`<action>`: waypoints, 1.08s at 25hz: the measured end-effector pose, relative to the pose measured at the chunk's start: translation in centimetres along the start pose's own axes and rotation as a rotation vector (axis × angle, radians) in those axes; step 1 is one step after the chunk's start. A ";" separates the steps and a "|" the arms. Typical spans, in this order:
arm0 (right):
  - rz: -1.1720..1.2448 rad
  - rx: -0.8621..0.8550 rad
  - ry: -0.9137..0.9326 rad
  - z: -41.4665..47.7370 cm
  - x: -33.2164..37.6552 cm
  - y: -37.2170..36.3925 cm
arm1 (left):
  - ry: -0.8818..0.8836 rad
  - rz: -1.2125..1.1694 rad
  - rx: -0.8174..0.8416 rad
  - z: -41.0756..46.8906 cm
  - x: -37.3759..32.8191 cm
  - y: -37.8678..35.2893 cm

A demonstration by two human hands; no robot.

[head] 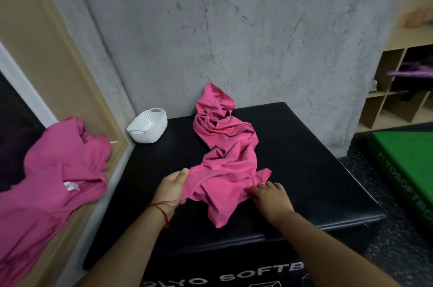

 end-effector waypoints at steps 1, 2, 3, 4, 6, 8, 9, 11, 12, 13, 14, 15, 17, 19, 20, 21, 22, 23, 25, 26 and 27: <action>-0.052 -0.007 -0.002 -0.1 -0.5 0.4 | 0.003 0.054 -0.037 0.3 0.2 1.3; -0.113 0.007 0.004 -0.3 -1.1 0.9 | 0.017 0.119 -0.073 0.6 0.8 2.6; -0.159 0.023 0.001 -0.5 -1.7 1.2 | 0.036 0.189 -0.106 0.7 1.2 3.9; -0.164 0.039 -0.034 -0.8 -2.0 1.5 | 0.051 0.231 -0.135 0.8 1.8 5.0; -0.039 0.045 -0.171 -1.5 -1.4 1.6 | 0.099 0.244 -0.205 1.1 3.4 7.0; 0.170 0.014 -0.312 -1.8 0.2 1.3 | 0.198 0.227 -0.263 1.2 5.5 8.5; 0.265 -0.010 -0.364 -1.7 0.8 1.0 | 0.252 0.218 -0.265 0.8 6.4 9.0; 0.352 -0.032 -0.390 -1.4 1.8 0.7 | 0.332 0.202 -0.211 -0.1 8.1 9.6; 0.330 -0.011 -0.353 -1.0 2.0 0.7 | 0.353 0.178 -0.176 -0.8 8.7 9.5; 0.294 0.011 -0.303 -0.7 2.2 0.6 | 0.361 0.149 -0.138 -1.4 8.8 9.3; 0.251 0.018 -0.267 -0.4 2.5 0.8 | 0.352 0.131 -0.112 -1.8 9.0 8.9; 0.227 -0.009 -0.262 0.0 2.5 0.9 | 0.328 0.134 -0.113 -2.0 9.1 8.6; 0.315 -0.099 -0.316 0.4 1.9 1.7 | 0.288 0.115 -0.164 -1.8 9.4 7.9; 0.543 -0.157 -0.492 0.7 -0.1 3.4 | 0.271 0.010 -0.243 -1.3 8.7 8.5; 0.627 -0.186 -0.581 0.7 -1.8 4.5 | 0.259 -0.028 -0.291 -0.8 8.2 9.3; 0.689 -0.217 -0.640 0.5 -3.8 5.6 | 0.249 -0.048 -0.336 -0.5 7.5 10.4; 0.731 -0.246 -0.679 0.1 -5.8 6.9 | 0.230 -0.075 -0.374 -0.1 6.9 11.8; 0.758 -0.266 -0.705 -0.5 -7.8 8.1 | 0.228 -0.115 -0.399 0.2 6.4 13.0; 0.809 -0.251 -0.730 -1.5 -10.6 9.1 | 0.253 -0.150 -0.423 0.7 6.0 14.4; 0.822 -0.200 -0.725 -2.0 -11.4 8.7 | 0.270 -0.096 -0.409 0.9 6.2 14.3; 0.835 -0.144 -0.721 -2.5 -11.9 7.9 | 0.247 0.041 -0.386 1.1 6.3 13.5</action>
Point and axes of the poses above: each hand's wrist, its own z-axis towards the middle knuckle, its own y-axis out of the back of the hand, x = y × z, the point moved 2 cm from there along z, towards the middle knuckle, and after that the axes turned 1 degree about -x, right-handed, at the moved point
